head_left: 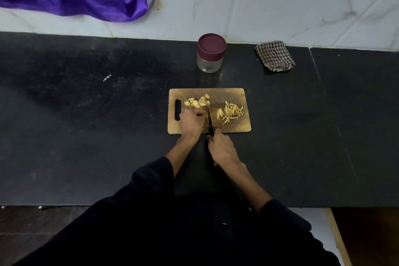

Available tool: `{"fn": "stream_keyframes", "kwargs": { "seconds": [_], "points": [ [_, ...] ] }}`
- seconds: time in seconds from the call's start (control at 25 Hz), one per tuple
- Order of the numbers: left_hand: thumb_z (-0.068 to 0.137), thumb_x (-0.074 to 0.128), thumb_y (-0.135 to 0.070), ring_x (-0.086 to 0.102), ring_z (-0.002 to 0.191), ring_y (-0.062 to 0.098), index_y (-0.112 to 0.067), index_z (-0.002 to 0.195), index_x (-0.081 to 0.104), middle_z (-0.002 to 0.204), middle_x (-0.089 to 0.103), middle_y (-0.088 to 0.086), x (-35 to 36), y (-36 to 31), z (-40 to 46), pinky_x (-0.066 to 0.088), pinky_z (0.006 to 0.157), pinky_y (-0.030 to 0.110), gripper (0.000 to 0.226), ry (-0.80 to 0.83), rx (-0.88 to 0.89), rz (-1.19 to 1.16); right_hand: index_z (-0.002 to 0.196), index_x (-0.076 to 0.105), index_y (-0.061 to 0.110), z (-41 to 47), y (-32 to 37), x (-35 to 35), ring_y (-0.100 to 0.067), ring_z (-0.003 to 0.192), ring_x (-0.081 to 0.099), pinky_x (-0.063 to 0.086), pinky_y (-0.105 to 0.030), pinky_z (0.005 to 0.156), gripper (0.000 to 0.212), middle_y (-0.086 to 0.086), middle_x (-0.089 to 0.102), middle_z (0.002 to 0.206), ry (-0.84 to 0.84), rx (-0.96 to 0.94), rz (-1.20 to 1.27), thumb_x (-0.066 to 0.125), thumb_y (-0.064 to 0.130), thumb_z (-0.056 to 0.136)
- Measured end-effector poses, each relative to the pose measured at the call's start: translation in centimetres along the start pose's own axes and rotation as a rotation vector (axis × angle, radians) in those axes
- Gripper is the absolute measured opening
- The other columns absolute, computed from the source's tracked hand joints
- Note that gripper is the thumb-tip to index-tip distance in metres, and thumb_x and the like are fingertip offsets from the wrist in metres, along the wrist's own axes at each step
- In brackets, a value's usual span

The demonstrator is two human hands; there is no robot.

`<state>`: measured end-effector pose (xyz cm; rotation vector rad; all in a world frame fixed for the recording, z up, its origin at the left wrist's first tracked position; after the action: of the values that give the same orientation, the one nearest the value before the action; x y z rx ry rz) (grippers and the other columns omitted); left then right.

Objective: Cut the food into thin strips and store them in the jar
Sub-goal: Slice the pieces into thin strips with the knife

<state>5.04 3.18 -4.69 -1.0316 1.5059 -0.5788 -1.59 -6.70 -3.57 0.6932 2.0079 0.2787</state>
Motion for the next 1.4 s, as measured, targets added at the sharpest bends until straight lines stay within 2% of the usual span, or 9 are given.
{"fn": "stream_keyframes", "kwargs": {
  "seconds": [0.2, 0.4, 0.56, 0.76, 0.92, 1.0, 1.16, 1.28, 1.4],
  "points": [
    [0.086, 0.065, -0.003, 0.069, 0.068, 0.016, -0.004, 0.095, 0.073, 0.09, 0.074, 0.006, 0.0, 0.0, 0.3, 0.06, 0.063, 0.033, 0.012, 0.007, -0.022, -0.006, 0.121, 0.045, 0.005, 0.3, -0.1, 0.6, -0.036, 0.094, 0.066, 0.054, -0.05, 0.082, 0.027, -0.019, 0.064, 0.111, -0.003, -0.001, 0.016, 0.041, 0.027, 0.104],
    [0.085, 0.066, -0.003, 0.069, 0.067, 0.015, -0.005, 0.093, 0.074, 0.087, 0.074, 0.006, 0.1, 0.1, 0.4, 0.059, 0.062, 0.03, 0.012, 0.008, -0.022, -0.012, 0.128, 0.042, 0.003, 0.2, 0.1, 0.6, -0.038, 0.112, 0.058, 0.044, -0.042, 0.083, 0.031, -0.022, 0.059, 0.123, 0.014, 0.029, -0.01, 0.039, 0.023, 0.105],
    [0.086, 0.065, -0.003, 0.068, 0.061, 0.015, -0.004, 0.095, 0.073, 0.084, 0.072, 0.006, 0.1, 0.0, 0.1, 0.055, 0.049, 0.02, 0.012, 0.026, -0.061, -0.058, 0.128, 0.042, 0.003, 0.0, 0.1, 0.5, -0.037, 0.115, 0.056, 0.04, -0.038, 0.079, 0.03, -0.021, 0.057, 0.126, 0.036, 0.047, -0.019, 0.04, 0.02, 0.103],
    [0.087, 0.066, -0.006, 0.067, 0.062, 0.011, -0.003, 0.099, 0.071, 0.089, 0.072, 0.008, 0.1, 0.1, 0.2, 0.054, 0.051, 0.016, 0.014, 0.047, -0.101, -0.083, 0.129, 0.044, 0.006, -0.4, -0.3, 0.9, -0.035, 0.114, 0.058, 0.047, -0.046, 0.088, 0.03, -0.019, 0.059, 0.125, 0.06, 0.078, -0.034, 0.04, 0.022, 0.104],
    [0.087, 0.065, -0.005, 0.066, 0.058, 0.009, -0.003, 0.098, 0.071, 0.086, 0.071, 0.008, 0.1, 0.1, 0.2, 0.05, 0.046, 0.012, 0.013, 0.056, -0.112, -0.091, 0.125, 0.045, 0.005, -0.9, -0.9, 0.5, -0.036, 0.112, 0.059, 0.045, -0.042, 0.083, 0.029, -0.02, 0.061, 0.121, 0.013, 0.061, -0.032, 0.039, 0.025, 0.105],
    [0.087, 0.064, -0.004, 0.063, 0.054, 0.008, -0.003, 0.098, 0.071, 0.085, 0.071, 0.009, 0.2, 0.2, 0.2, 0.048, 0.044, 0.011, 0.013, 0.045, -0.121, -0.099, 0.123, 0.046, 0.005, -0.8, -1.7, -0.3, -0.035, 0.107, 0.061, 0.05, -0.042, 0.083, 0.029, -0.019, 0.062, 0.117, -0.035, 0.081, -0.015, 0.039, 0.027, 0.105],
    [0.089, 0.062, -0.004, 0.065, 0.058, 0.011, -0.002, 0.101, 0.07, 0.087, 0.071, 0.01, 0.0, 0.4, 0.4, 0.052, 0.048, 0.014, 0.014, 0.073, -0.12, -0.109, 0.12, 0.048, 0.009, -0.7, -2.4, -1.4, -0.033, 0.094, 0.067, 0.056, -0.05, 0.081, 0.029, -0.014, 0.064, 0.11, -0.063, 0.1, 0.017, 0.04, 0.032, 0.104],
    [0.091, 0.059, -0.003, 0.066, 0.069, 0.011, -0.003, 0.109, 0.067, 0.101, 0.069, 0.005, -0.8, 1.0, 0.3, 0.054, 0.052, 0.015, 0.021, 0.068, -0.042, -0.091, 0.118, 0.049, 0.009, -1.0, -1.5, -0.8, -0.032, 0.091, 0.068, 0.057, -0.05, 0.079, 0.028, -0.013, 0.063, 0.108, -0.03, 0.043, 0.002, 0.04, 0.033, 0.104],
    [0.091, 0.055, -0.001, 0.067, 0.082, 0.013, -0.005, 0.11, 0.067, 0.106, 0.068, 0.002, -1.2, 1.6, -0.1, 0.059, 0.068, 0.028, 0.023, 0.036, 0.046, -0.052, 0.119, 0.048, 0.01, -1.2, -0.7, 0.1, -0.032, 0.093, 0.067, 0.057, -0.05, 0.08, 0.027, -0.014, 0.064, 0.108, 0.02, -0.008, -0.037, 0.041, 0.031, 0.104]
  ]
}}
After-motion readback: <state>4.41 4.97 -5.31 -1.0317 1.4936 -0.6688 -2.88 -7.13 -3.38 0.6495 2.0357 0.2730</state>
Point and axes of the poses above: each hand's wrist, its own z-axis towards the middle knuckle, its own x-axis out of the palm, y = z × x, the point moved 3 cm from there along z, towards the middle knuckle
